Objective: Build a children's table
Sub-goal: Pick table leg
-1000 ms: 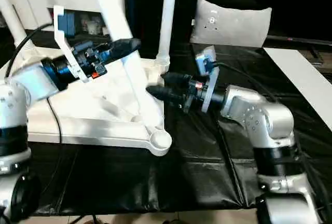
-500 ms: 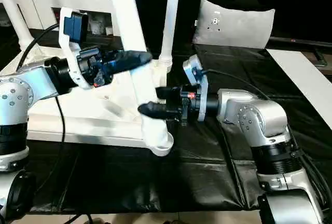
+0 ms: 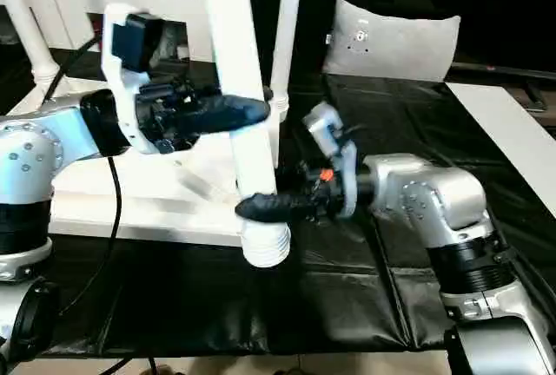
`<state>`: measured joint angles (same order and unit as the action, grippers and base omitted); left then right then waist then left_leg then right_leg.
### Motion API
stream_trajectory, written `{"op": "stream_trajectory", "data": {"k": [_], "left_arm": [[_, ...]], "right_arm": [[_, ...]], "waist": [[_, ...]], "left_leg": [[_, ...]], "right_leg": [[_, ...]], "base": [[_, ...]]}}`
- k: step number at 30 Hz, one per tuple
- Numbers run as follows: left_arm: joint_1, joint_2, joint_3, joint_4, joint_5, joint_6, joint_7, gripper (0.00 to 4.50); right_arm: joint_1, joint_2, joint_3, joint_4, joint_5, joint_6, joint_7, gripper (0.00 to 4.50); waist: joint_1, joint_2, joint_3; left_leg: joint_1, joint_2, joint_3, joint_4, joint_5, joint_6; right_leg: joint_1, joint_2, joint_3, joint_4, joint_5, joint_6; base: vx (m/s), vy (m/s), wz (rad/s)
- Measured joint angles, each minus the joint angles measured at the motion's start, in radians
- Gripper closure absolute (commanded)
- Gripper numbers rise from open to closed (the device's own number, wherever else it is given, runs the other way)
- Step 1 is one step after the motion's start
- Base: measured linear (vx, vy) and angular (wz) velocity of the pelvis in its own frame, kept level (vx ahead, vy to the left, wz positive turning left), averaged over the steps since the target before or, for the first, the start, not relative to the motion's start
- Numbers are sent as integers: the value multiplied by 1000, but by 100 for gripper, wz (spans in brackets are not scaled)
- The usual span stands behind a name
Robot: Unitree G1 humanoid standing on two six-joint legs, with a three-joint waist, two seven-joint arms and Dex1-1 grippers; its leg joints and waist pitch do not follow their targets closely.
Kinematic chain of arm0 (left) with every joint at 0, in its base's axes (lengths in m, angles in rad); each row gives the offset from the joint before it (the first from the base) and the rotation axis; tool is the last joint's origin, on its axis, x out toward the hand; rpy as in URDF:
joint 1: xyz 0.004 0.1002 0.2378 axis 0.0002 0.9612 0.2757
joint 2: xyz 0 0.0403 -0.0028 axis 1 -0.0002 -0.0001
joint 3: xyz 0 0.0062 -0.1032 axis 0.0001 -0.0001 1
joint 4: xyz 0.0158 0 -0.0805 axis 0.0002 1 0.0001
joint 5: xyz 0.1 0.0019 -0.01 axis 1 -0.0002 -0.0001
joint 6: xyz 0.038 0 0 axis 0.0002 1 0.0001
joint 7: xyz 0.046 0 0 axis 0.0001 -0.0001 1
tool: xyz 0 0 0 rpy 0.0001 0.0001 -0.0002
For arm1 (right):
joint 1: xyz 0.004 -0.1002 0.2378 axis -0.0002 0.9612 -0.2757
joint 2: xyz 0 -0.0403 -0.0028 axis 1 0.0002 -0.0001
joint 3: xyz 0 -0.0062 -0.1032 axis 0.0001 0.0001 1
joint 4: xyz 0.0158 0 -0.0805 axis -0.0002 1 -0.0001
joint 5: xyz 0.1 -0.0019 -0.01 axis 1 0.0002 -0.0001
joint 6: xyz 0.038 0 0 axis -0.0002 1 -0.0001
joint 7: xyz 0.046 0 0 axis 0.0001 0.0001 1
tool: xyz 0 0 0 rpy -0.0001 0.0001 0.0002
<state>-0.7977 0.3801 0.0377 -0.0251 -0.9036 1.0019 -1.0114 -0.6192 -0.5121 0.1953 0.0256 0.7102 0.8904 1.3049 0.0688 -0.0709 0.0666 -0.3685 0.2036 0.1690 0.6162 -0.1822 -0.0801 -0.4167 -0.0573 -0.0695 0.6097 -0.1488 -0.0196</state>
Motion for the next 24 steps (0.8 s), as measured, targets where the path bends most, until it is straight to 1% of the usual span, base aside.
{"op": "stream_trajectory", "data": {"k": [6, 9, 14, 16, 18, 21, 23, 24], "left_arm": [[-5, 4, -20, 1, 11, -7, -26, 273], [-12, 4, -34, 6, 21, -8, -30, 273], [-21, 0, -39, 13, 34, -24, -33, 273], [-21, -1, -40, 13, 34, -26, -33, 273], [-21, 0, -40, 14, 37, -28, -32, 273], [-22, 3, -42, 20, 38, -28, -34, 273], [-21, 8, -44, 21, 45, -34, -37, 273], [-21, 9, -45, 21, 47, -36, -40, 273]], "right_arm": [[0, -2, 21, -12, -19, -10, 14, 133], [1, -10, 42, -12, -35, -28, 17, 133], [1, -9, 49, -12, -47, -30, 17, 133], [1, -8, 49, -12, -48, -30, 16, 161], [1, -4, 49, -13, -47, -30, 17, 167], [1, -1, 49, -12, -48, -30, 16, 204], [1, 0, 49, -13, -49, -32, 17, 213], [1, 0, 49, -13, -50, -33, 16, 227]], "waist": [[3, 0, 0], [8, 0, 0], [12, 0, 0], [15, 0, 0], [15, 0, 0], [17, 0, 0], [17, 0, 0], [18, 0, 0]], "left_leg": [[0, 0, 0, 0, 0, 0], [0, 0, 0, 0, 0, 0], [0, 0, 0, 0, 0, 0], [0, 0, 0, 0, 0, 0], [0, 0, 0, 0, 0, 0], [0, 0, 0, 0, 0, 0], [0, 0, 0, 0, 0, 0], [0, 0, 0, 0, 0, 0]], "right_leg": [[0, 0, 0, 0, 0, 0], [0, 0, 0, 0, 0, 0], [0, 0, 0, 0, 0, 0], [0, 0, 0, 0, 0, 0], [0, 0, 0, 0, 0, 0], [0, 0, 0, 0, 0, 0], [0, 0, 0, 0, 0, 0], [0, 0, 0, 0, 0, 0]], "base": [[0, 0, 0], [0, 0, 0], [0, 0, 0], [0, 0, 0], [0, 0, 0], [0, 0, 0], [0, 0, 0], [0, 0, 0]]}}
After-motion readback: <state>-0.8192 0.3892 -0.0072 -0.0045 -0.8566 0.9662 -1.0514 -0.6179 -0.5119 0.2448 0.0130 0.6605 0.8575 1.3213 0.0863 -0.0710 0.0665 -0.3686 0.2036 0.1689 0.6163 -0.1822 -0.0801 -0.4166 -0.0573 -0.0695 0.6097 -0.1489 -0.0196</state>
